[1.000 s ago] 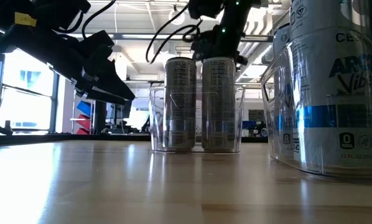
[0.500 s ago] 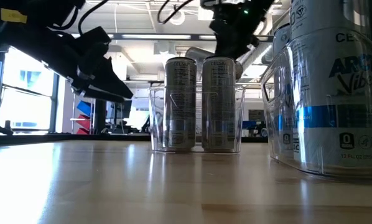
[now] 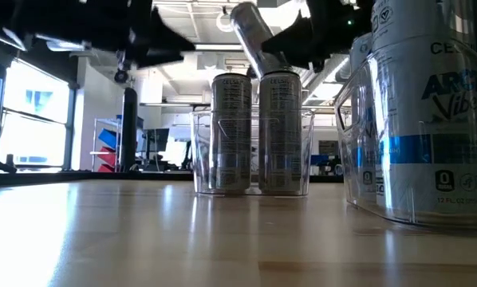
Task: Sort soda cans
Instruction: Adjust the white/yellow soda cans
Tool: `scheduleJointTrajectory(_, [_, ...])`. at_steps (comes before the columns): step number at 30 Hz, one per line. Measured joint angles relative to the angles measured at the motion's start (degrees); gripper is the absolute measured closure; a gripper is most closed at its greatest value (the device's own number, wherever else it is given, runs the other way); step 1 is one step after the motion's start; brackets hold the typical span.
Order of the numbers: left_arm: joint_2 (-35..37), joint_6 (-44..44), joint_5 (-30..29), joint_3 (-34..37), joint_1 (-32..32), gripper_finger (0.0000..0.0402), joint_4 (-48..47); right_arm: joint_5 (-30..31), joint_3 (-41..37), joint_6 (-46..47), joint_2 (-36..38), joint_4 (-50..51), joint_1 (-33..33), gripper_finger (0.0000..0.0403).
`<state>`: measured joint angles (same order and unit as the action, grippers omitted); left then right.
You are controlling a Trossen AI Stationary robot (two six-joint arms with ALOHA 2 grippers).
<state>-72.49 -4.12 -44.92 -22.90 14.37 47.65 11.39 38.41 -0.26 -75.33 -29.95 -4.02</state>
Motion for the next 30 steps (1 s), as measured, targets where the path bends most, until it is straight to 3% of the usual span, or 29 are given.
scheduleJointTrajectory(4, [2.1, -7.5, 9.8, -0.5, -4.1, 0.0117, 9.4, -0.5, -1.2, -3.3, -0.4, -5.0, 1.4, 0.0186])
scheduleJointTrajectory(9, [2.8, -8.0, 28.2, -4.9, -12.6, 0.0099, 9.0, -2.7, -1.2, -5.8, -0.4, -9.7, 2.2, 0.0185])
scheduleJointTrajectory(14, [-0.1, -6.7, 40.2, -9.7, -18.9, 0.0079, 8.5, -4.6, -1.2, -6.2, -0.8, -11.2, 2.2, 0.0186])
scheduleJointTrajectory(30, [-14.5, 2.5, 50.8, -22.7, -21.4, 0.0071, 9.2, -4.4, -1.2, -7.4, -0.8, -13.5, 2.2, 0.0186])
